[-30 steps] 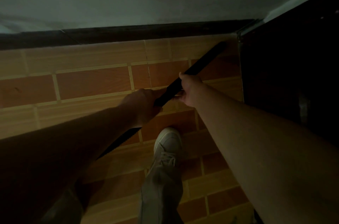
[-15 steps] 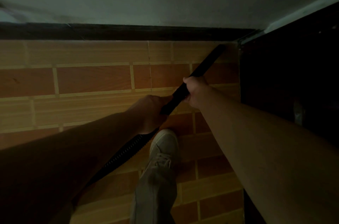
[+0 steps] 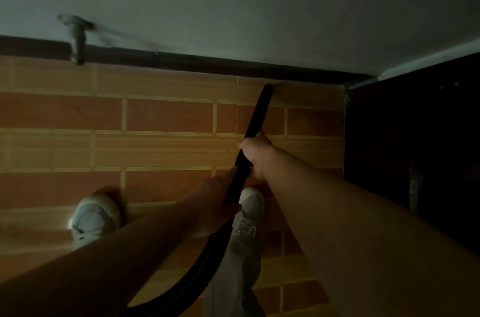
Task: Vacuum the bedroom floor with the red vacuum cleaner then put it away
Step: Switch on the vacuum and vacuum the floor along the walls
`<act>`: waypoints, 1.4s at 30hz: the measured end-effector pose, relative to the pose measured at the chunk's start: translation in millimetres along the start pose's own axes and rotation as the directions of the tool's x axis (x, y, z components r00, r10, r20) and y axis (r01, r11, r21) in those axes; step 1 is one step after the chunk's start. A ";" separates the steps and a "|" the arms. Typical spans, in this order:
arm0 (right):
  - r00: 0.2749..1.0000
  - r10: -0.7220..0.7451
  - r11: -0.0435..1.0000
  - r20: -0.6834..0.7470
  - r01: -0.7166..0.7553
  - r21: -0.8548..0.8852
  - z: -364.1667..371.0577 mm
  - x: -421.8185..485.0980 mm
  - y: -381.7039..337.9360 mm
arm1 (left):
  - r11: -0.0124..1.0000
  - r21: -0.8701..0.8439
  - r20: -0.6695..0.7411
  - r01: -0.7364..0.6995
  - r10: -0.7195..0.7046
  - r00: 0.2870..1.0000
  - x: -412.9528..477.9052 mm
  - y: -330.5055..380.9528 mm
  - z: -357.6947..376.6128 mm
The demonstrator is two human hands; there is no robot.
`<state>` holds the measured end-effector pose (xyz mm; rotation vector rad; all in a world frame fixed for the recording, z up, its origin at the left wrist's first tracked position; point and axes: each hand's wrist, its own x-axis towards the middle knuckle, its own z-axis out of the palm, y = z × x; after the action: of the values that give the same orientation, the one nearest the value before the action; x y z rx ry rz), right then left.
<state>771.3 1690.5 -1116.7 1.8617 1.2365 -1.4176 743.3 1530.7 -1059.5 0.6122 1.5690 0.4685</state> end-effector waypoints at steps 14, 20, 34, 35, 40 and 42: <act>0.990 -0.020 0.948 0.141 0.064 -0.312 72.7 -38.4 -19.9 | 0.933 -0.353 -0.022 0.070 -0.083 0.996 -50.9 -33.6 -12.4; 0.985 -0.025 0.914 0.173 0.093 -0.395 104.4 -50.4 -32.7 | 0.843 -0.529 -0.035 0.099 -0.138 0.990 -65.4 -47.4 -30.8; 0.968 -0.065 0.852 0.244 0.181 -0.491 151.4 -62.1 -52.2 | 0.700 -0.708 -0.087 0.094 -0.218 0.972 -67.6 -72.6 -69.5; 0.966 -0.066 0.846 0.250 0.187 -0.499 156.7 -62.9 -54.1 | 0.682 -0.726 -0.088 0.093 -0.226 0.970 -68.4 -75.5 -71.4; 0.961 -0.067 0.809 0.268 0.210 -0.549 180.8 -72.1 -65.3 | 0.581 -0.810 -0.086 0.073 -0.241 0.967 -75.2 -91.4 -83.0; 0.961 -0.054 0.788 0.272 0.209 -0.580 190.9 -77.4 -69.7 | 0.552 -0.832 -0.096 0.058 -0.246 0.965 -78.6 -98.3 -88.8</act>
<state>613.7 1541.5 -1100.2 1.1462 1.4934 -1.0872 647.1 1410.5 -1052.3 -0.3290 1.3593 1.0779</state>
